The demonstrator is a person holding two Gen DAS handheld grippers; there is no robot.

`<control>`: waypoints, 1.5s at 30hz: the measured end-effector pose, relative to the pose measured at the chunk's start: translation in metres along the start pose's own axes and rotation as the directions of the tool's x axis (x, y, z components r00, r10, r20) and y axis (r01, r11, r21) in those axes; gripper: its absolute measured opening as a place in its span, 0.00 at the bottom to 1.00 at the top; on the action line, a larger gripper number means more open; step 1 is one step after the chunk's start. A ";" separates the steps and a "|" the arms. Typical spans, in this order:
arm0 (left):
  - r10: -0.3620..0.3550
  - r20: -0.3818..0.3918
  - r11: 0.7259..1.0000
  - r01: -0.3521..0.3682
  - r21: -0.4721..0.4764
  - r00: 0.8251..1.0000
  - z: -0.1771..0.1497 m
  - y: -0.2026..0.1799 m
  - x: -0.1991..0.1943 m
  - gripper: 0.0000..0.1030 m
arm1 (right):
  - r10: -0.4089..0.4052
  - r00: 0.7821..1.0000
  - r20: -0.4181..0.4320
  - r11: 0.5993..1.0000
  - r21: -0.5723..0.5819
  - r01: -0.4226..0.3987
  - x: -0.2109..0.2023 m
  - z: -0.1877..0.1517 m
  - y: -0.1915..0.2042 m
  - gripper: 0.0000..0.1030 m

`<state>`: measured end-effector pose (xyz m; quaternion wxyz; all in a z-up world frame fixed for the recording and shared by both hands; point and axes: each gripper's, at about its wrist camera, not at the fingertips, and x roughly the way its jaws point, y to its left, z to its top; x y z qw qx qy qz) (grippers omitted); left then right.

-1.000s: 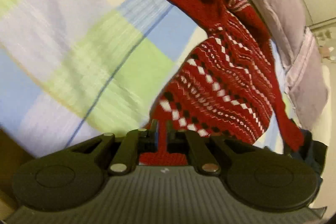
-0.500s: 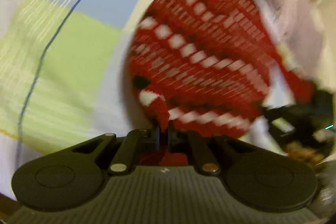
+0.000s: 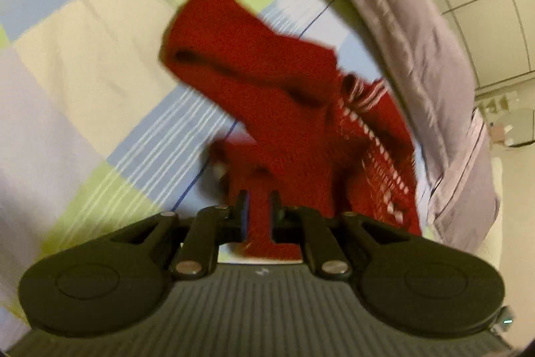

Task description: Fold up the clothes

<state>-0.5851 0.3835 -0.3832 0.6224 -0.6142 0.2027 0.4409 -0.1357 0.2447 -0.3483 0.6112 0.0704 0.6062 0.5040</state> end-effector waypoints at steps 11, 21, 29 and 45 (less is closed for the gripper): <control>0.031 0.018 0.995 -0.029 -0.094 0.999 0.011 0.028 0.009 0.20 | 0.143 0.983 -0.112 0.906 0.415 -0.085 0.072 -0.020 -0.073 0.55; 0.016 0.034 0.995 -0.013 -0.101 0.999 0.018 0.026 0.004 0.24 | 0.098 0.982 -0.158 0.989 0.127 -0.078 0.044 -0.008 -0.034 0.03; -0.056 0.015 0.992 0.058 -0.115 0.998 -0.011 0.025 -0.019 0.36 | -0.363 0.914 -0.182 0.918 0.096 0.384 -0.156 -0.008 -0.139 0.04; -0.099 -0.233 0.978 0.137 0.154 0.967 -0.203 -0.016 0.020 0.42 | -0.303 0.949 -0.085 0.953 0.003 0.304 -0.186 -0.022 -0.222 0.62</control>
